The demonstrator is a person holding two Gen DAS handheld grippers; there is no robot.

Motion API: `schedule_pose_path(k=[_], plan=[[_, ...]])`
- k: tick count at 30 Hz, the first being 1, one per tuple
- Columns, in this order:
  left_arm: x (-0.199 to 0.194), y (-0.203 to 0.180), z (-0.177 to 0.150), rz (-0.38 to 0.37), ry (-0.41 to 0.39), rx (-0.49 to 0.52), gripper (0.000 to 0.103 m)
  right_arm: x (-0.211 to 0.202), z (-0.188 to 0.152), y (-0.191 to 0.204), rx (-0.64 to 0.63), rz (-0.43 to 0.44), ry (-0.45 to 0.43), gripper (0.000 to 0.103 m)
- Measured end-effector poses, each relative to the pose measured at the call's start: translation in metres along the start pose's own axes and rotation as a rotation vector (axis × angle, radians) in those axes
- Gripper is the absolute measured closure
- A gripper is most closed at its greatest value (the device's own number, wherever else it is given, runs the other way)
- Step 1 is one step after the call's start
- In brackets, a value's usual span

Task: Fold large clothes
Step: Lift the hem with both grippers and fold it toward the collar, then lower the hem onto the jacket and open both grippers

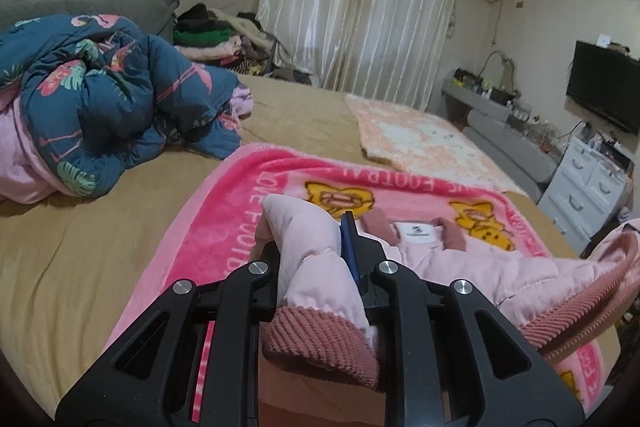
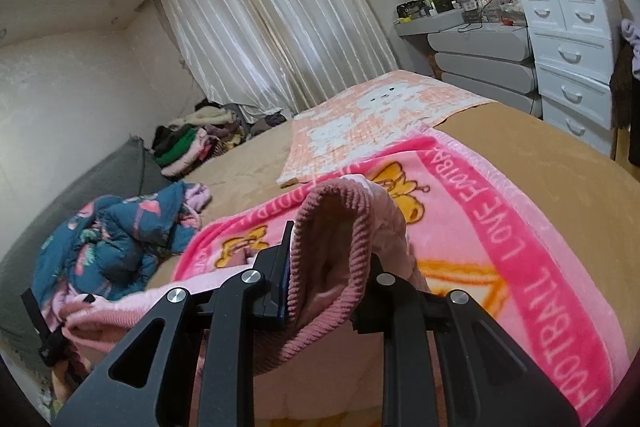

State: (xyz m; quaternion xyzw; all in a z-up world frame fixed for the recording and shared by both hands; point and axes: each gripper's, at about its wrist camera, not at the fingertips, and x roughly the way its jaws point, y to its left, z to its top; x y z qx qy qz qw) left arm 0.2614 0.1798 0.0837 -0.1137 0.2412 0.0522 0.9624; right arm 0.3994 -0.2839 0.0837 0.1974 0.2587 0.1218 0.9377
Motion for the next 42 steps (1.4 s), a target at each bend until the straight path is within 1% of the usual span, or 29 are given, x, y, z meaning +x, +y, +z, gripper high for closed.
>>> schedule_pose_path(k=[4, 10, 13, 16, 17, 19, 20, 21, 22, 23, 25, 26, 29, 31, 32, 34, 35, 36, 37, 38, 39, 40, 42], plan=[[0.030, 0.006, -0.004, 0.028, 0.035, 0.008, 0.090, 0.031, 0.002, -0.004, -0.016, -0.031, 0.031, 0.083], [0.081, 0.017, -0.023, 0.067, 0.123, 0.015, 0.090, 0.082, -0.006, -0.014, -0.026, -0.048, 0.087, 0.082], [0.090, 0.017, -0.026, 0.064, 0.124, 0.035, 0.089, 0.100, -0.011, -0.022, -0.015, -0.053, 0.090, 0.082], [0.097, 0.017, -0.028, 0.064, 0.130, 0.049, 0.088, 0.111, -0.018, -0.033, 0.032, -0.030, 0.095, 0.078], [0.099, 0.016, -0.030, 0.066, 0.133, 0.059, 0.088, 0.113, -0.020, -0.036, 0.047, -0.019, 0.096, 0.075], [0.103, 0.015, -0.032, 0.070, 0.141, 0.065, 0.087, 0.114, -0.026, -0.043, 0.090, 0.027, 0.096, 0.063], [0.104, 0.014, -0.033, 0.072, 0.143, 0.071, 0.087, 0.112, -0.030, -0.046, 0.120, 0.067, 0.084, 0.050], [0.104, 0.013, -0.033, 0.072, 0.143, 0.074, 0.086, 0.108, -0.031, -0.048, 0.142, 0.094, 0.072, 0.030], [0.103, 0.012, -0.033, 0.073, 0.141, 0.077, 0.086, 0.103, -0.034, -0.049, 0.165, 0.113, 0.053, 0.020], [0.103, 0.012, -0.033, 0.073, 0.140, 0.076, 0.085, 0.097, -0.039, -0.052, 0.191, 0.143, 0.029, 0.014], [0.102, 0.011, -0.033, 0.072, 0.139, 0.075, 0.084, 0.086, -0.049, -0.055, 0.236, 0.207, 0.002, 0.014], [0.102, 0.010, -0.033, 0.073, 0.139, 0.077, 0.083, 0.084, -0.055, -0.056, 0.245, 0.220, 0.001, 0.011], [0.100, 0.005, -0.033, 0.071, 0.134, 0.086, 0.077, 0.079, -0.060, -0.055, 0.232, 0.182, 0.005, 0.010], [0.099, 0.001, -0.033, 0.071, 0.131, 0.095, 0.074, 0.073, -0.061, -0.052, 0.183, 0.124, 0.002, 0.010], [0.098, -0.001, -0.034, 0.071, 0.128, 0.098, 0.072, 0.070, -0.063, -0.049, 0.140, 0.069, -0.012, 0.009], [0.098, -0.003, -0.034, 0.060, 0.125, 0.096, 0.064, 0.068, -0.068, -0.043, 0.063, -0.011, -0.030, 0.008], [0.097, -0.003, -0.034, 0.048, 0.121, 0.090, 0.051, 0.071, -0.071, -0.039, 0.014, -0.055, -0.024, 0.007], [0.096, -0.004, -0.034, 0.034, 0.115, 0.085, 0.042, 0.074, -0.074, -0.037, -0.015, -0.077, -0.014, 0.007], [0.094, -0.006, -0.034, 0.030, 0.111, 0.083, 0.041, 0.079, -0.077, -0.035, -0.058, -0.102, 0.002, 0.007], [0.091, -0.008, -0.033, 0.023, 0.101, 0.083, 0.032, 0.082, -0.081, -0.033, -0.089, -0.120, 0.011, 0.007], [0.086, -0.011, -0.031, 0.010, 0.089, 0.083, 0.018, 0.086, -0.083, -0.032, -0.118, -0.135, 0.022, 0.007], [0.079, -0.015, -0.028, 0.015, 0.063, 0.093, 0.010, 0.089, -0.085, -0.034, -0.125, -0.133, 0.033, 0.007], [0.066, -0.021, -0.024, 0.018, 0.028, 0.120, 0.009, 0.093, -0.084, -0.040, -0.103, -0.123, 0.046, 0.007]])
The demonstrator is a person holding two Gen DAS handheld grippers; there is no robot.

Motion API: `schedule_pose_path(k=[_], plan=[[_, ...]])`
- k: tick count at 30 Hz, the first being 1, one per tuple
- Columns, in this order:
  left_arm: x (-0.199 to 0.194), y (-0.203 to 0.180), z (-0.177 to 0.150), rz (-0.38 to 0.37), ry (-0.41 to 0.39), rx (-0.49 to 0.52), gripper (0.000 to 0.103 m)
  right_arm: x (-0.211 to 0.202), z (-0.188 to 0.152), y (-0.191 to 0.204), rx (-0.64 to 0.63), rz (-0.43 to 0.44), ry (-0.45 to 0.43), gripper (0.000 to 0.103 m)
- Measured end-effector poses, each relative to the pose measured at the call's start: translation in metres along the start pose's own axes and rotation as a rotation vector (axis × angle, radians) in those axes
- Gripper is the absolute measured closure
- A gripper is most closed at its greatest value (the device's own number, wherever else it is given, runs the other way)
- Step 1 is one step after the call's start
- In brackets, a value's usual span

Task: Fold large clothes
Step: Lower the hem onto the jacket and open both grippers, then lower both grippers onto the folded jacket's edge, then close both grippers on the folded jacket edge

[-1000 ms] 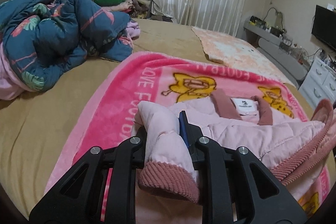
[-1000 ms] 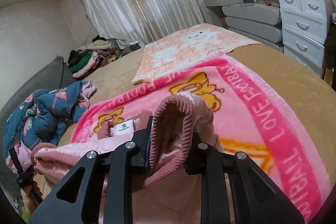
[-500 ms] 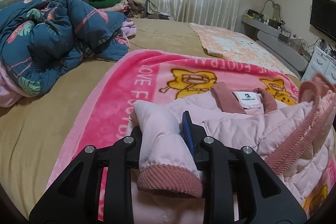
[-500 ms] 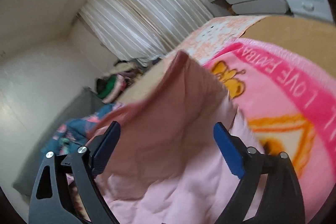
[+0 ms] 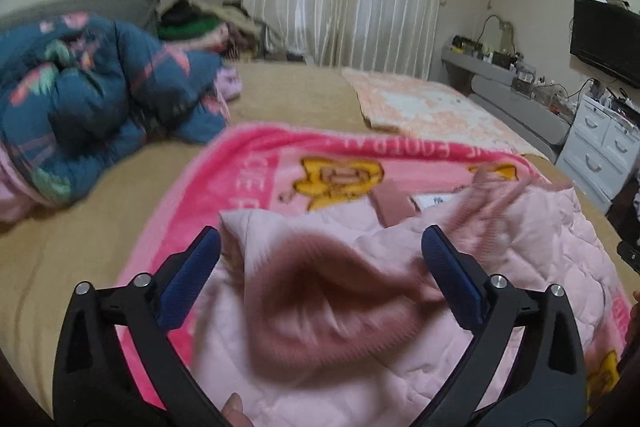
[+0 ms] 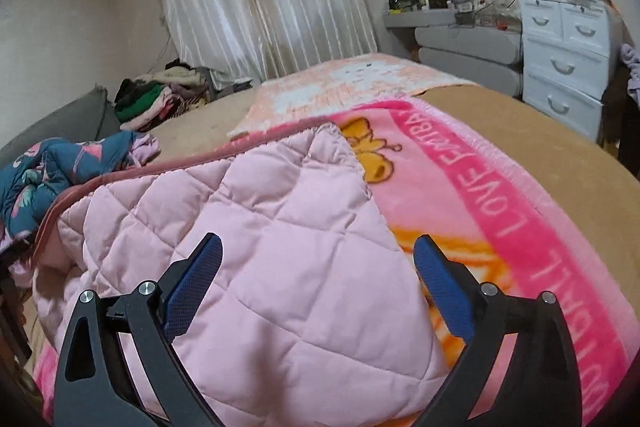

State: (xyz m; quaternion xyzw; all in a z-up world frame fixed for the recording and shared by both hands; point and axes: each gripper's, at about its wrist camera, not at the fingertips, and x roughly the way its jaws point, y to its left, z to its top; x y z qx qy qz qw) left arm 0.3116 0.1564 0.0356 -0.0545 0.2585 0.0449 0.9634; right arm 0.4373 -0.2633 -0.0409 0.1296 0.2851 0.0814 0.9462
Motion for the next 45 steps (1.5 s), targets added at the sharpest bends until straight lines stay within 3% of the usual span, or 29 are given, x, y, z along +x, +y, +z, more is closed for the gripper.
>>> schedule_pose_path(k=[6, 13, 23, 26, 28, 30, 31, 32, 35, 39, 45], plan=[[-0.029, -0.008, 0.005, 0.006, -0.054, 0.027, 0.009, -0.005, 0.002, -0.010, -0.025, -0.038, -0.008, 0.006], [-0.034, 0.006, -0.010, 0.044, -0.015, 0.011, 0.009, 0.001, 0.004, -0.025, -0.027, -0.021, 0.045, 0.006], [0.014, 0.054, -0.082, 0.008, 0.244, -0.063, 0.009, 0.020, -0.020, -0.019, -0.155, 0.029, 0.181, 0.007], [0.029, 0.063, -0.091, -0.057, 0.288, -0.121, 0.010, 0.030, -0.027, -0.017, -0.176, 0.061, 0.219, 0.025], [0.032, 0.060, -0.090, -0.077, 0.287, -0.114, 0.040, 0.030, -0.027, -0.016, -0.192, 0.038, 0.205, 0.040], [0.030, 0.048, -0.085, -0.053, 0.255, -0.059, 0.070, 0.028, -0.024, -0.015, -0.182, 0.046, 0.188, 0.062], [0.029, 0.039, -0.081, -0.031, 0.231, -0.012, 0.077, 0.026, -0.021, -0.015, -0.161, 0.056, 0.174, 0.069], [0.028, 0.035, -0.078, -0.015, 0.213, 0.008, 0.086, 0.022, -0.017, -0.014, -0.143, 0.051, 0.145, 0.081], [0.027, 0.028, -0.061, 0.023, 0.148, 0.021, 0.091, 0.014, -0.004, -0.007, -0.154, 0.002, 0.064, 0.090], [0.038, 0.027, -0.041, 0.049, 0.105, 0.011, 0.092, 0.023, 0.009, -0.006, -0.154, -0.032, 0.030, 0.091], [0.070, 0.030, -0.034, 0.089, 0.142, -0.024, 0.092, 0.062, 0.014, -0.010, -0.134, -0.087, 0.041, 0.091]])
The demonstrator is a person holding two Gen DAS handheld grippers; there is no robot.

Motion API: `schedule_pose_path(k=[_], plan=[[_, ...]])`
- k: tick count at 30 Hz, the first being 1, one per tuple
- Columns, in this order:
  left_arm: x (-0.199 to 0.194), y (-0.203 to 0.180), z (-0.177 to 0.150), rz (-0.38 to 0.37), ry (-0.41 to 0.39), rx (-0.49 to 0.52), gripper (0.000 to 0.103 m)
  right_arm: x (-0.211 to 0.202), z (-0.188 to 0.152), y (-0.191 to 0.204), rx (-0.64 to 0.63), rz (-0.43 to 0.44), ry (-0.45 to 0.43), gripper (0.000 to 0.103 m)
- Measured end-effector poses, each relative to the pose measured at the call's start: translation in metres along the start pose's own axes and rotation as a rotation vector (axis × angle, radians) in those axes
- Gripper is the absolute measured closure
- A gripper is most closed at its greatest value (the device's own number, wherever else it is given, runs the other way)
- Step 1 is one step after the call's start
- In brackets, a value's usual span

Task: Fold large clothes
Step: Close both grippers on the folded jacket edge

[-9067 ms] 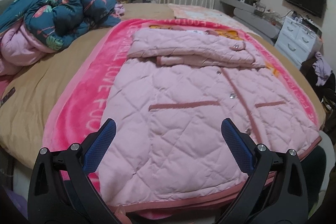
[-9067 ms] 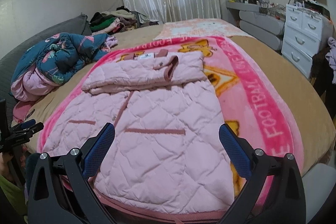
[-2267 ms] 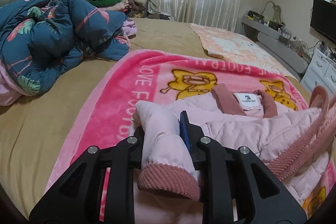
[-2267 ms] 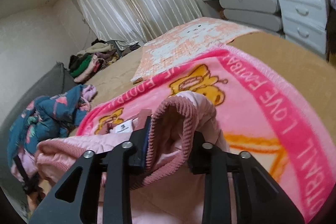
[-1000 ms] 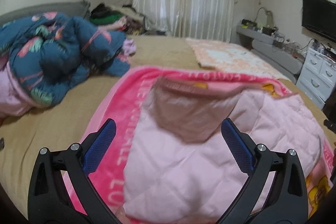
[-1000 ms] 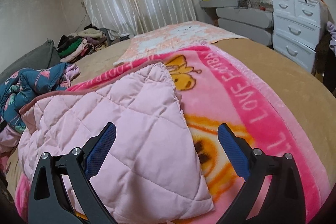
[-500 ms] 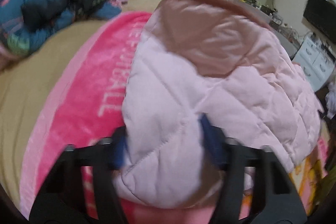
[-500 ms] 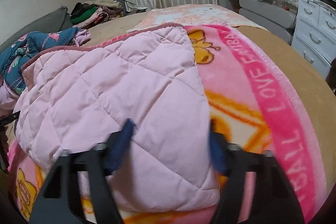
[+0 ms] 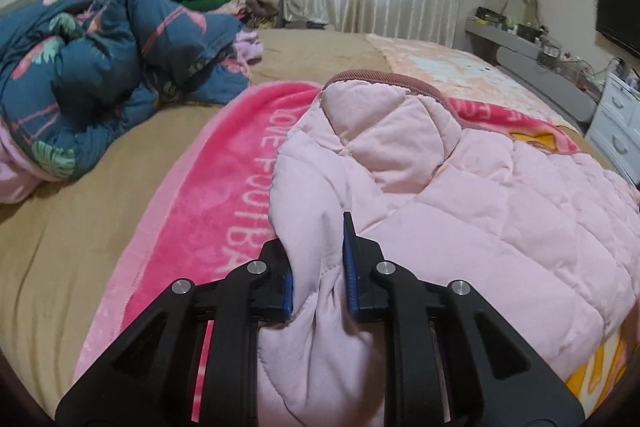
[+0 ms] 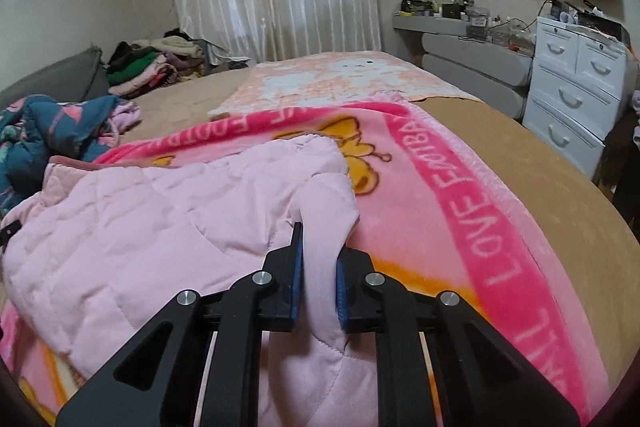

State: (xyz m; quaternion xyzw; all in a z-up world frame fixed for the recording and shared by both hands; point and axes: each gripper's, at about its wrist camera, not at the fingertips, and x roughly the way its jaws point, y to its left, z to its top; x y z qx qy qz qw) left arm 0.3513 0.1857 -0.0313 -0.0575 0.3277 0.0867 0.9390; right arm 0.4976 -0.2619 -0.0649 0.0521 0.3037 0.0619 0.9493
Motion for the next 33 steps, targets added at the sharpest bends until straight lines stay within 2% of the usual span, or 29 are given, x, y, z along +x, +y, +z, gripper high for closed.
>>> schedule_pose_path(k=[5, 9, 14, 20, 25, 27, 33], plan=[[0.029, 0.001, 0.000, 0.013, 0.034, -0.004, 0.091, 0.029, -0.009, -0.004, 0.034, -0.047, 0.068, 0.091], [0.045, 0.007, -0.006, 0.002, 0.057, -0.041, 0.090, 0.036, -0.011, -0.010, 0.063, -0.044, 0.095, 0.091], [0.046, 0.012, -0.008, -0.011, 0.065, -0.064, 0.089, 0.043, -0.020, -0.007, 0.045, -0.062, 0.116, 0.090], [0.040, 0.013, -0.007, -0.009, 0.079, -0.087, 0.088, 0.035, -0.018, -0.013, 0.078, -0.040, 0.130, 0.086], [0.036, 0.014, -0.007, -0.007, 0.085, -0.096, 0.087, 0.029, -0.018, -0.019, 0.125, -0.038, 0.140, 0.065], [0.034, 0.014, -0.008, -0.004, 0.085, -0.097, 0.087, 0.026, -0.020, -0.021, 0.133, -0.045, 0.145, 0.049], [0.028, 0.013, -0.008, -0.001, 0.090, -0.105, 0.084, 0.021, -0.021, -0.029, 0.199, -0.034, 0.149, 0.023]])
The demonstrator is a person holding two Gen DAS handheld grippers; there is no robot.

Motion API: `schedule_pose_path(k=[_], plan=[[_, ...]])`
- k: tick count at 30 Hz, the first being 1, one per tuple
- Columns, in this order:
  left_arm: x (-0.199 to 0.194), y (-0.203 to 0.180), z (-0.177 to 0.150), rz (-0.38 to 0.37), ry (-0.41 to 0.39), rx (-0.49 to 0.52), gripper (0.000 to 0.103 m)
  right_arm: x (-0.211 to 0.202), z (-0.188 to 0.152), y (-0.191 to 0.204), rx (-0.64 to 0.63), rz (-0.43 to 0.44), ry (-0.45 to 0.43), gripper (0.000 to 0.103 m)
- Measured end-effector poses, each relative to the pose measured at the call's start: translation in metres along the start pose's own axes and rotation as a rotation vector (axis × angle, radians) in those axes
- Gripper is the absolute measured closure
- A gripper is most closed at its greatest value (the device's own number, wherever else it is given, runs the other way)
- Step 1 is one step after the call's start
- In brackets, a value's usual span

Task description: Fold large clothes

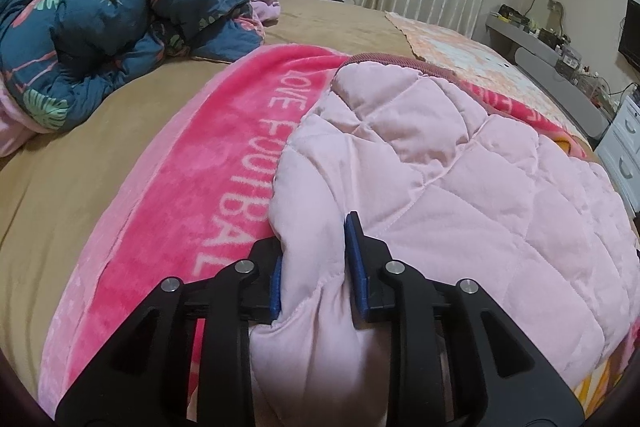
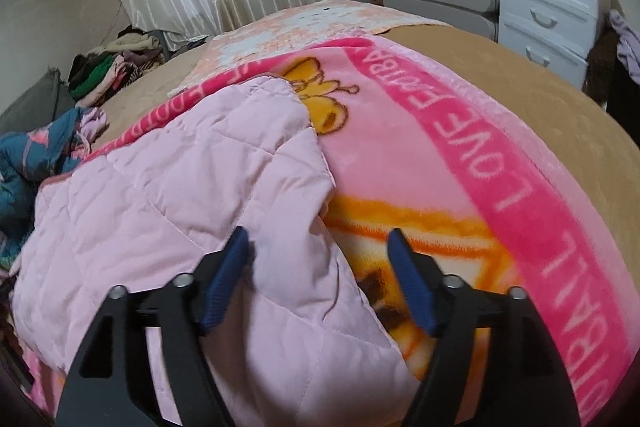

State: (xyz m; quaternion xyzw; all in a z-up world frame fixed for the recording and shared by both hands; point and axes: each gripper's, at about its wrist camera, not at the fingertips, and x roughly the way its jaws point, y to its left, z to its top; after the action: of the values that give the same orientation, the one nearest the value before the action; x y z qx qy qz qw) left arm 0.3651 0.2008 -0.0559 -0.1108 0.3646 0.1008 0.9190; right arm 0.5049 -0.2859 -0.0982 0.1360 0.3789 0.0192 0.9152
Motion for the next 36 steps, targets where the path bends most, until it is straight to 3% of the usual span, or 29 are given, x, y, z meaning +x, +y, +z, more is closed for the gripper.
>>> schedule_pose_path(k=[4, 6, 8, 10, 12, 18, 22, 30, 36], plan=[[-0.010, 0.000, 0.000, -0.005, -0.002, -0.016, 0.068, -0.007, 0.000, 0.000, 0.016, 0.016, 0.000, 0.015], [-0.017, -0.001, 0.001, -0.016, -0.004, -0.018, 0.046, -0.014, 0.001, 0.003, 0.019, 0.035, -0.011, 0.008], [-0.030, -0.006, 0.002, -0.021, -0.021, -0.006, 0.033, -0.027, 0.002, 0.007, 0.018, 0.040, -0.038, 0.006], [-0.041, -0.010, 0.002, -0.023, -0.036, 0.004, 0.028, -0.039, 0.003, 0.012, 0.007, 0.049, -0.063, 0.006], [-0.057, -0.016, 0.003, -0.027, -0.058, 0.013, 0.013, -0.057, 0.004, 0.017, -0.003, 0.056, -0.100, 0.006], [-0.109, -0.034, 0.002, -0.040, -0.136, 0.071, 0.009, -0.104, 0.002, 0.026, 0.007, 0.061, -0.206, 0.004], [-0.139, -0.036, -0.008, -0.069, -0.176, 0.058, 0.009, -0.131, -0.008, 0.032, -0.002, 0.065, -0.258, 0.004], [-0.163, -0.039, -0.036, -0.079, -0.181, 0.076, 0.009, -0.171, -0.034, 0.042, -0.017, 0.089, -0.315, 0.004], [-0.163, -0.033, -0.056, -0.071, -0.151, 0.067, 0.009, -0.179, -0.058, 0.042, -0.003, 0.099, -0.303, 0.004]])
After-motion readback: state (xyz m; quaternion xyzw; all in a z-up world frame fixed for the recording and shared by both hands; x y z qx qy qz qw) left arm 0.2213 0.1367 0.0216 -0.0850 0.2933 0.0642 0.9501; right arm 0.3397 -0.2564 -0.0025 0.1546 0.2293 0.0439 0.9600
